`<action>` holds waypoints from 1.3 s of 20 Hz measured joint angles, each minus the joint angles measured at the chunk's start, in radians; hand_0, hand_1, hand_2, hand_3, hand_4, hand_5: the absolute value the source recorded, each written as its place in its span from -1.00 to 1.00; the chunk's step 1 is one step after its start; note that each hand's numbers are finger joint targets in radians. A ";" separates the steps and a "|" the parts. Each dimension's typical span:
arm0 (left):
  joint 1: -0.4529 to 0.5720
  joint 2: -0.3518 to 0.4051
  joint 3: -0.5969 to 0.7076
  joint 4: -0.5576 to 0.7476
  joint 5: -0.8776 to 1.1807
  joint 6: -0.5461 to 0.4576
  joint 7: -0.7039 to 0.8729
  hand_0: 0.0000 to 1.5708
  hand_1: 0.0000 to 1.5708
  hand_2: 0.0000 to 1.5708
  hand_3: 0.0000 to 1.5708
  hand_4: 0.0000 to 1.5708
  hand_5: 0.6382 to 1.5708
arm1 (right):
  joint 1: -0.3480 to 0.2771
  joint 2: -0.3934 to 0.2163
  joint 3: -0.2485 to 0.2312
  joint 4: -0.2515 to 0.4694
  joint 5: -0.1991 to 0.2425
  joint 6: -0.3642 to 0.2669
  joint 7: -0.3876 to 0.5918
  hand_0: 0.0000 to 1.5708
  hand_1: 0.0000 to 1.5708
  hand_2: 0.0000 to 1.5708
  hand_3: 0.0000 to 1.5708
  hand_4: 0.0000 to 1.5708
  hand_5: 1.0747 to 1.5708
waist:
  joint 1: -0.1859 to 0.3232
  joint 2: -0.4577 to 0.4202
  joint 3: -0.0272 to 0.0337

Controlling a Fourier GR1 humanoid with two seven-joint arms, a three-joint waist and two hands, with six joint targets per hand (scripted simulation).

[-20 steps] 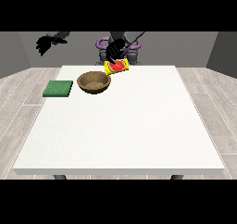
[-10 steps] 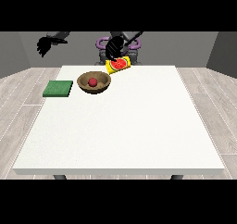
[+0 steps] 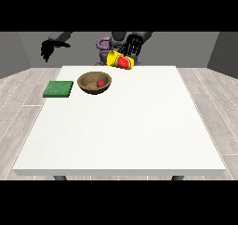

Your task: Pick the cup and pour the ball into the bowl, then pick the bowl and place it on the pad

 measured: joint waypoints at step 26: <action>0.453 0.042 0.254 -0.395 1.012 -0.250 -0.596 -1.00 -1.00 -1.00 -1.00 -1.00 0.99 | -0.193 0.223 0.056 0.185 0.089 -0.342 -0.136 -1.00 -1.00 -1.00 -1.00 -0.75 0.96 | 0.126 0.174 0.0151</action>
